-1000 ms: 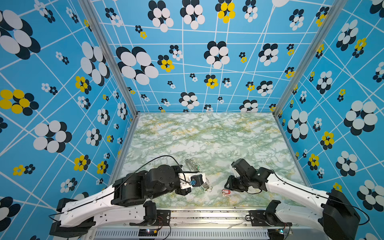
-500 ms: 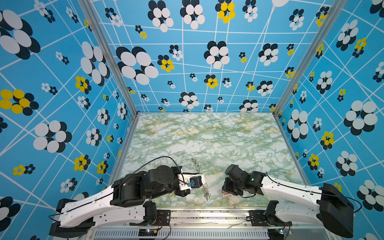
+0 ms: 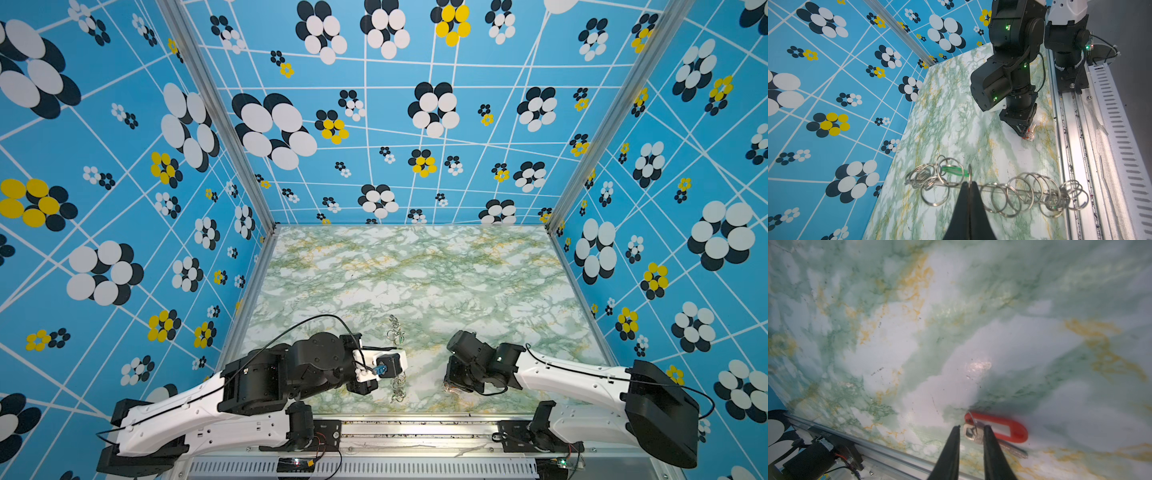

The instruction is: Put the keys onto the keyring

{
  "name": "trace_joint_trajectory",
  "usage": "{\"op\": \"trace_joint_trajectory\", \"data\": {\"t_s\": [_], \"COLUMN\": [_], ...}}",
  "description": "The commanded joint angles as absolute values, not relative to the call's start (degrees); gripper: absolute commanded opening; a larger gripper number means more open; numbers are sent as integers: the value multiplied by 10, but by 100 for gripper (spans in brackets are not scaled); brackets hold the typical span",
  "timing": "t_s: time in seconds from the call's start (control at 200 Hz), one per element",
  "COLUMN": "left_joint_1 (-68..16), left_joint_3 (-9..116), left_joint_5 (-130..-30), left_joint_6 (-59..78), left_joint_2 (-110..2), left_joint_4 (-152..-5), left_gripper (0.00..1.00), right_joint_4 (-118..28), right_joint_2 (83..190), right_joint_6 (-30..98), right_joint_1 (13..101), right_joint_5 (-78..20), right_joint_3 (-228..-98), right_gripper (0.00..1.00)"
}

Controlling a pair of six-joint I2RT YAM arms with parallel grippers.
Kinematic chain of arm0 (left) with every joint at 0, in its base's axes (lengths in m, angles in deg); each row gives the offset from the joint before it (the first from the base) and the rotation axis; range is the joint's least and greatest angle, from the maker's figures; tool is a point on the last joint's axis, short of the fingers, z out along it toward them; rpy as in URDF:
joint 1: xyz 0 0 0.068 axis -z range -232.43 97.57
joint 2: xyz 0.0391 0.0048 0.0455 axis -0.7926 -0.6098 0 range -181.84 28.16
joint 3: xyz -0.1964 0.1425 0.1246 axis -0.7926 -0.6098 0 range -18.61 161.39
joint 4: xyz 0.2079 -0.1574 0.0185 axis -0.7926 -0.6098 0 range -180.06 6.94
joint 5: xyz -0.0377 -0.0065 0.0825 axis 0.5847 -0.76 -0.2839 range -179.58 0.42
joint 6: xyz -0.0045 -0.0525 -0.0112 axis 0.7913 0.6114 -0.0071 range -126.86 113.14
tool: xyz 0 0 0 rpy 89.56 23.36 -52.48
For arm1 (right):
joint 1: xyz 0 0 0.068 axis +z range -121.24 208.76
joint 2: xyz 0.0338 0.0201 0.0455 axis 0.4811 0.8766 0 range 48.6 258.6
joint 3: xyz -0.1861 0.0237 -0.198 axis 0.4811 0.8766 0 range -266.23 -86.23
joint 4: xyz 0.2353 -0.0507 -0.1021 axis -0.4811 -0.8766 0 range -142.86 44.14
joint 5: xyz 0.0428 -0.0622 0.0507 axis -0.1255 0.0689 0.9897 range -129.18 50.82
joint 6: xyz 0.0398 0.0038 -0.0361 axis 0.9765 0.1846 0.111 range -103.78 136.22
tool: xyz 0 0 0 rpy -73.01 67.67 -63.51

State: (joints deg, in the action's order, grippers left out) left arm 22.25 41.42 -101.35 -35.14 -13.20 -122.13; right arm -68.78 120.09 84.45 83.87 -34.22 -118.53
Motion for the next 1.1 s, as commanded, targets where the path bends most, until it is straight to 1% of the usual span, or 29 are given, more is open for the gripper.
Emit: {"op": "trace_joint_trajectory", "data": {"t_s": [0.0, 0.445, 0.58, 1.095], "left_joint_1": [218, 217, 216, 213], "left_joint_3": [411, 401, 397, 392], "left_joint_5": [-1007, -1009, -1009, -1009], "left_joint_6": [-352, -351, -351, -351], "left_joint_2": [-121, -109, -106, -97], "left_joint_4": [-1205, -1205, -1202, -1204], "left_gripper": [0, 0, 0, 0], "right_joint_4": [-687, -685, -689, -703], "right_joint_2": [1207, 1234, 1238, 1247], "right_joint_6": [849, 839, 835, 821], "right_joint_1": [844, 844, 844, 844], "right_joint_5": [-349, -338, -339, -352], "right_joint_3": [-1180, -1194, -1201, -1219], "right_gripper": [23, 21, 18, 19]}}
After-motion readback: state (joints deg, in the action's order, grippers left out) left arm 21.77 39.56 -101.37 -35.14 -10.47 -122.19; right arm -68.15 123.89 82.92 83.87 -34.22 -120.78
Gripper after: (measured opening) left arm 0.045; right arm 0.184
